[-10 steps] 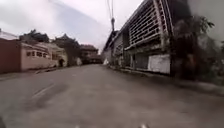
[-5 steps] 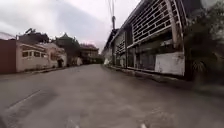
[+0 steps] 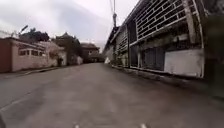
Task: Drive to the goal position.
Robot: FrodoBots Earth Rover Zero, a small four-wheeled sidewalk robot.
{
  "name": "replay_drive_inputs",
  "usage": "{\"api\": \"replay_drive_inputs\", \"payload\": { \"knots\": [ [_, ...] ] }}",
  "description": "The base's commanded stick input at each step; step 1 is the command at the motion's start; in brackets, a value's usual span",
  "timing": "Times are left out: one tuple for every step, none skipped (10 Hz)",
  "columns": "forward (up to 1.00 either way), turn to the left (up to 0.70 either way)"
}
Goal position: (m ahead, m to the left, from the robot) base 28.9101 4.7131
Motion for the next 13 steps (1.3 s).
{"api": "replay_drive_inputs", "payload": {
  "knots": [
    [1.00, 0.11],
    [1.00, 0.27],
    [1.00, 0.27],
    [1.00, 0.15],
    [1.00, 0.00],
    [1.00, 0.00],
    [1.00, 0.00],
    [1.00, 0.00],
    [1.00, 0.00],
    [1.00, 0.00],
    [1.00, 0.00],
    [1.00, 0.00],
    [1.00, 0.00]
  ]
}}
